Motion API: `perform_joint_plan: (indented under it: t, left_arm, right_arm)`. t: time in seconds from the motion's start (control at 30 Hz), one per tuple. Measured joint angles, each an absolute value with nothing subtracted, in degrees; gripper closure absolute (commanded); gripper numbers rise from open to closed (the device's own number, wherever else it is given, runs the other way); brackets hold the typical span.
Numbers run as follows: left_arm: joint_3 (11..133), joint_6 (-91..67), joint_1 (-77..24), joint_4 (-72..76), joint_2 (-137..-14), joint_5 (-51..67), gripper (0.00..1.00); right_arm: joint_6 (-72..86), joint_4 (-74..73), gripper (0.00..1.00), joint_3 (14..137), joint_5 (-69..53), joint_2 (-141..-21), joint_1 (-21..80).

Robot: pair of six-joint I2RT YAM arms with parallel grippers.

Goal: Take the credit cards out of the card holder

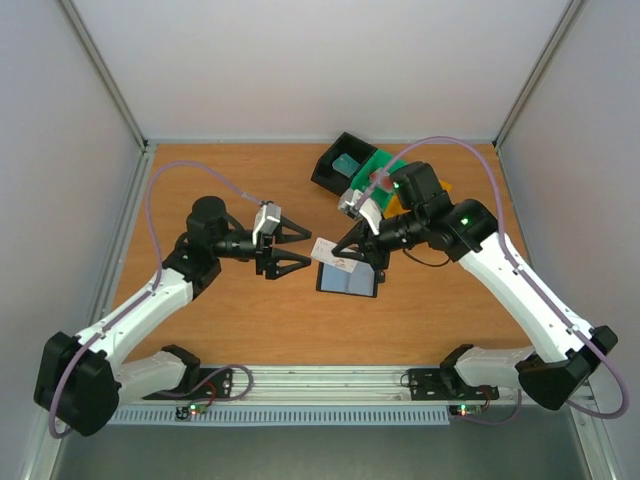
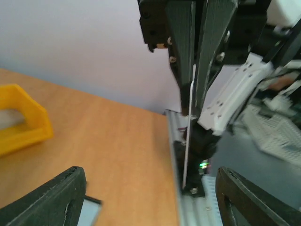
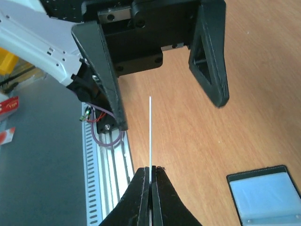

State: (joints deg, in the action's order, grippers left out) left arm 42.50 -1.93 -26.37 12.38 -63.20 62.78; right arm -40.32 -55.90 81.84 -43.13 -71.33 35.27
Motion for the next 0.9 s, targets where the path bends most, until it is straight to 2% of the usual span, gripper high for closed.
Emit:
perform_joint_plan:
  t: [0.1, 0.27, 0.43, 0.5, 0.53, 0.63, 0.73, 0.8, 0.83, 0.9]
  left_arm:
    - [42.2, -11.8, -27.1, 15.2, -63.9, 65.3, 0.29]
    - [42.2, -18.1, -28.1, 17.6, -63.7, 66.5, 0.65]
    - [42.2, -19.7, -29.2, 17.7, -63.7, 66.2, 0.73]
    - [42.2, -18.7, -29.6, 17.4, -63.6, 66.1, 0.95]
    - [42.2, -18.5, -29.8, 17.2, -63.6, 65.9, 0.99]
    - [42.2, -18.0, -29.9, 17.2, -63.6, 64.9, 1.0]
    - [42.2, -18.0, -30.0, 17.1, -63.4, 64.1, 1.0]
    - [42.2, -18.2, -30.0, 16.6, -63.0, 63.0, 1.0]
    - [42.1, -18.4, -30.0, 16.5, -62.8, 62.3, 1.0]
    - [41.7, -20.3, -29.8, 16.3, -62.4, 60.2, 1.0]
  right_arm:
    - [-42.5, -56.2, 0.99, 82.3, -42.8, -72.8, 36.3]
    - [-44.8, -56.5, 0.99, 82.8, -42.0, -75.1, 37.0]
    - [-46.3, -56.7, 0.99, 85.0, -41.6, -75.9, 37.6]
    - [-46.8, -56.8, 0.99, 86.1, -41.1, -75.9, 37.6]
    - [-47.0, -56.9, 0.99, 86.5, -40.9, -75.9, 37.6]
    - [-47.6, -57.9, 0.99, 87.5, -40.8, -76.1, 37.6]
    - [-48.2, -58.3, 0.81, 87.8, -40.4, -76.3, 37.6]
    - [-48.6, -57.8, 0.55, 87.6, -37.6, -76.1, 37.6]
    - [-48.7, -56.8, 0.49, 86.8, -35.6, -75.6, 37.7]
    - [-48.7, -53.7, 0.49, 84.2, -30.2, -73.6, 37.7]
